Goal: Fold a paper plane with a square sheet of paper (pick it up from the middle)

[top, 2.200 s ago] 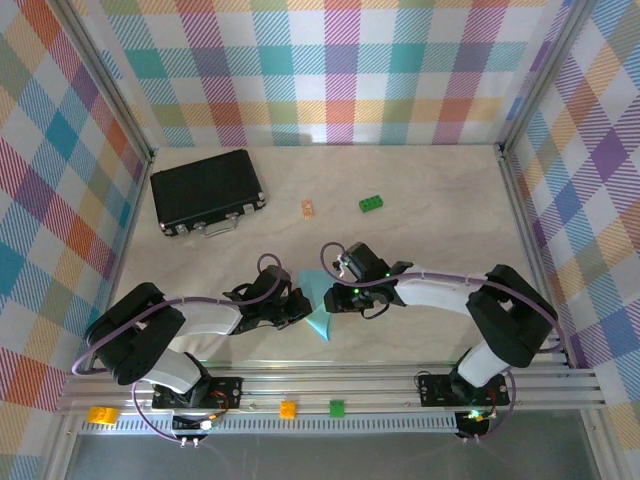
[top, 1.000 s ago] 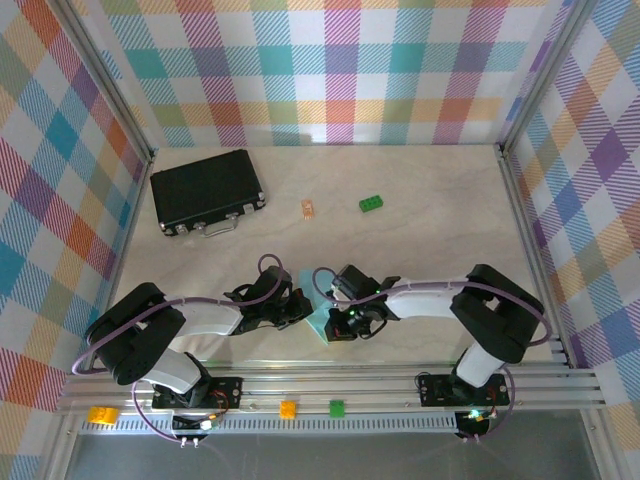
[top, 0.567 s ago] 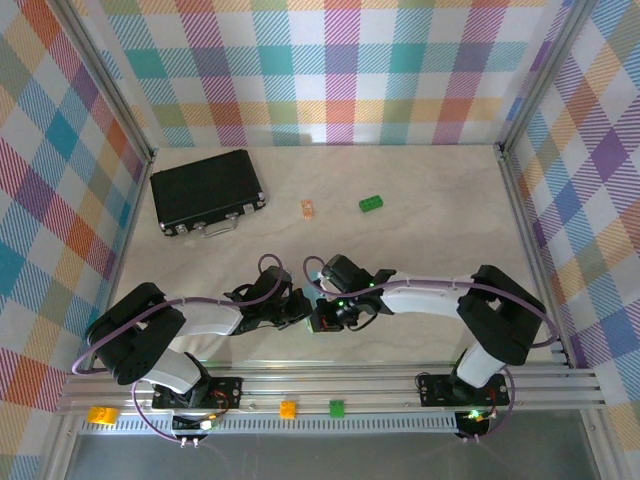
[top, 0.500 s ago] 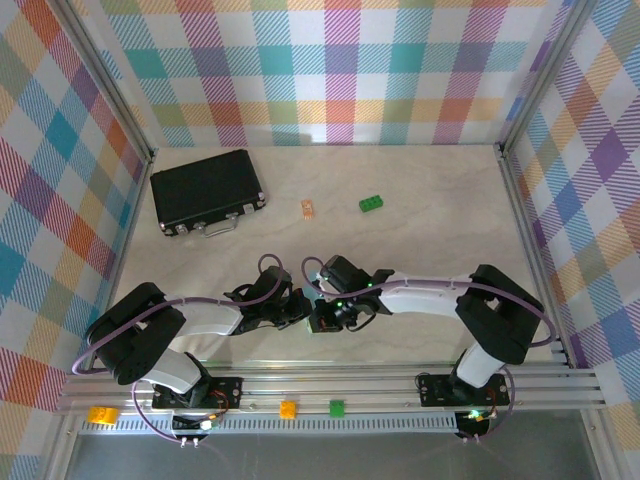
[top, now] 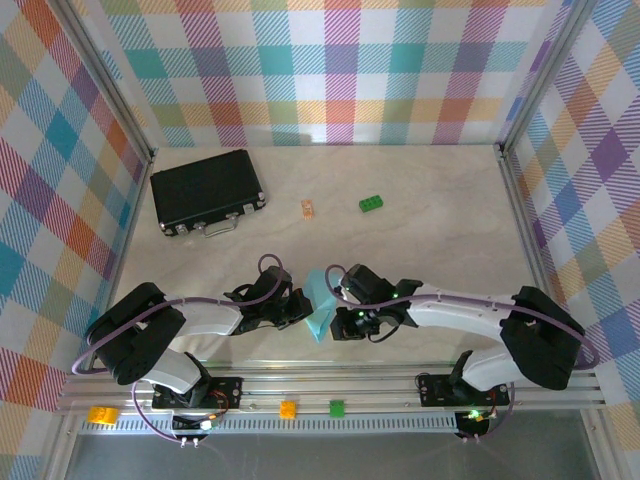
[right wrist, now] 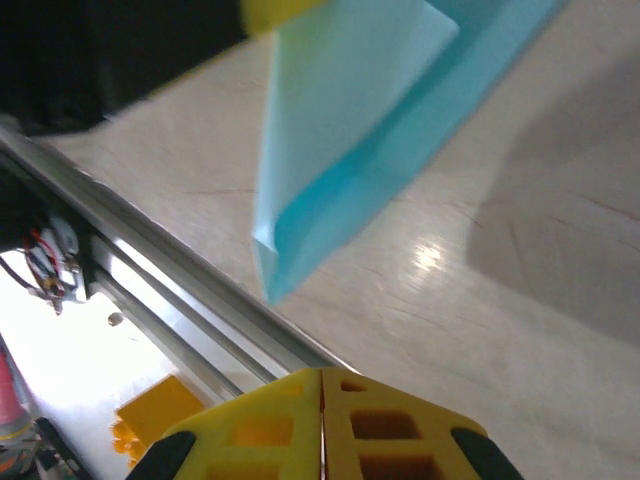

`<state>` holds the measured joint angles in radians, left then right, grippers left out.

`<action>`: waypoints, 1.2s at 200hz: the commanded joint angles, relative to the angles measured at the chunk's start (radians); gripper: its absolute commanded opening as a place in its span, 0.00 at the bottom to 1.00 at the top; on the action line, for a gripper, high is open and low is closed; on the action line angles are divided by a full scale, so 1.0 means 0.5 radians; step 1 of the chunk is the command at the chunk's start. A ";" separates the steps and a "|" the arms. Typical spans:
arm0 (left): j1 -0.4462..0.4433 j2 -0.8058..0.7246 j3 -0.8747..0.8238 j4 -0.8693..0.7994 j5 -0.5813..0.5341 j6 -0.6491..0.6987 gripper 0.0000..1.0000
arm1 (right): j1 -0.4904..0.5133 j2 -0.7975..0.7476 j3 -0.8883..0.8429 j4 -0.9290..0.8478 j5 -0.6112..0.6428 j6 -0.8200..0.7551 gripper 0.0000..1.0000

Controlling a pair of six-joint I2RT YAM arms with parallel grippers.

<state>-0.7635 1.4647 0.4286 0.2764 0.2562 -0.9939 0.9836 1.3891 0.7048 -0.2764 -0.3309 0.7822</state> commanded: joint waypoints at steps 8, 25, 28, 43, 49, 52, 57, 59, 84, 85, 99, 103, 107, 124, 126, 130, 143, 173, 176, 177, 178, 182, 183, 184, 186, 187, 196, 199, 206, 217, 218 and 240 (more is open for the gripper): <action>-0.020 0.073 -0.063 -0.274 -0.098 0.038 0.00 | 0.030 0.150 0.156 0.237 -0.080 0.128 0.08; -0.021 0.080 -0.058 -0.268 -0.095 0.037 0.00 | 0.036 0.274 0.223 0.312 -0.078 0.175 0.08; -0.022 0.080 -0.059 -0.266 -0.092 0.037 0.00 | 0.036 0.295 0.233 0.320 -0.078 0.172 0.08; -0.021 0.083 -0.059 -0.259 -0.086 0.037 0.00 | 0.045 0.392 0.265 0.373 -0.065 0.188 0.09; -0.022 0.081 -0.057 -0.260 -0.082 0.040 0.00 | 0.044 0.434 0.272 0.385 -0.067 0.199 0.09; -0.022 0.078 -0.057 -0.263 -0.082 0.040 0.00 | 0.046 0.453 0.274 0.388 -0.065 0.202 0.09; -0.022 0.076 -0.054 -0.267 -0.084 0.040 0.00 | 0.048 0.483 0.279 0.398 -0.064 0.205 0.08; -0.022 0.076 -0.054 -0.270 -0.085 0.041 0.00 | 0.048 0.497 0.278 0.399 -0.065 0.204 0.09; -0.021 0.062 -0.053 -0.285 -0.086 0.045 0.00 | 0.056 0.564 0.246 0.359 -0.054 0.182 0.08; -0.021 0.062 -0.053 -0.285 -0.086 0.046 0.00 | 0.055 0.562 0.242 0.355 -0.053 0.182 0.08; -0.022 0.053 -0.059 -0.292 -0.091 0.047 0.00 | 0.061 0.524 0.160 0.339 -0.047 0.172 0.08; -0.022 0.050 -0.062 -0.292 -0.094 0.048 0.00 | 0.063 0.510 0.129 0.352 -0.054 0.170 0.08; -0.022 0.051 -0.065 -0.292 -0.095 0.046 0.00 | 0.063 0.492 0.100 0.361 -0.063 0.172 0.08; -0.020 0.053 -0.064 -0.286 -0.095 0.046 0.00 | 0.066 0.467 0.002 0.387 -0.126 0.178 0.08; -0.022 0.053 -0.064 -0.284 -0.091 0.047 0.00 | 0.066 0.466 -0.005 0.387 -0.133 0.178 0.07; -0.021 0.057 -0.062 -0.279 -0.090 0.047 0.00 | 0.069 0.465 -0.021 0.387 -0.138 0.181 0.07; -0.022 0.059 -0.063 -0.268 -0.089 0.043 0.00 | 0.082 0.451 -0.073 0.410 -0.138 0.203 0.07; -0.023 0.056 -0.068 -0.264 -0.100 0.037 0.00 | 0.082 0.333 -0.061 0.307 -0.061 0.194 0.08; -0.023 0.054 -0.069 -0.264 -0.103 0.034 0.00 | 0.082 0.303 -0.052 0.283 -0.045 0.189 0.08; -0.024 0.053 -0.069 -0.264 -0.102 0.034 0.00 | 0.082 0.295 -0.048 0.277 -0.040 0.188 0.08; -0.026 0.053 -0.070 -0.264 -0.105 0.032 0.00 | 0.082 0.289 -0.046 0.272 -0.036 0.186 0.08; -0.026 0.050 -0.072 -0.263 -0.109 0.027 0.00 | 0.080 0.260 -0.035 0.254 -0.018 0.180 0.08; -0.027 0.050 -0.072 -0.264 -0.111 0.025 0.00 | 0.079 0.253 -0.035 0.248 -0.014 0.179 0.08; -0.028 0.048 -0.073 -0.262 -0.112 0.025 0.00 | 0.081 0.245 -0.032 0.244 -0.009 0.179 0.08; -0.028 0.047 -0.074 -0.262 -0.114 0.023 0.00 | 0.080 0.232 -0.029 0.236 0.000 0.178 0.08; -0.030 0.045 -0.076 -0.261 -0.117 0.022 0.00 | 0.080 0.232 -0.029 0.236 0.000 0.178 0.08; -0.039 0.037 -0.083 -0.261 -0.137 0.006 0.00 | 0.082 0.167 -0.014 0.209 0.039 0.178 0.08; -0.042 0.032 -0.085 -0.261 -0.145 -0.001 0.00 | 0.081 0.149 -0.007 0.200 0.048 0.178 0.08; -0.047 0.022 -0.091 -0.257 -0.166 -0.019 0.00 | 0.081 0.117 0.005 0.184 0.072 0.177 0.08; -0.072 0.001 -0.101 -0.248 -0.209 -0.053 0.00 | 0.077 0.084 0.020 0.182 0.085 0.177 0.08; -0.075 -0.001 -0.102 -0.247 -0.215 -0.057 0.00 | 0.078 0.082 0.020 0.180 0.086 0.176 0.08; -0.135 -0.056 -0.124 -0.228 -0.334 -0.167 0.00 | 0.070 0.088 0.073 0.151 0.113 0.176 0.09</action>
<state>-0.7979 1.4445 0.4175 0.2764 0.1959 -1.0195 1.0172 1.4368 0.7029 -0.1577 -0.3077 0.8753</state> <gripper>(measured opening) 0.047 0.088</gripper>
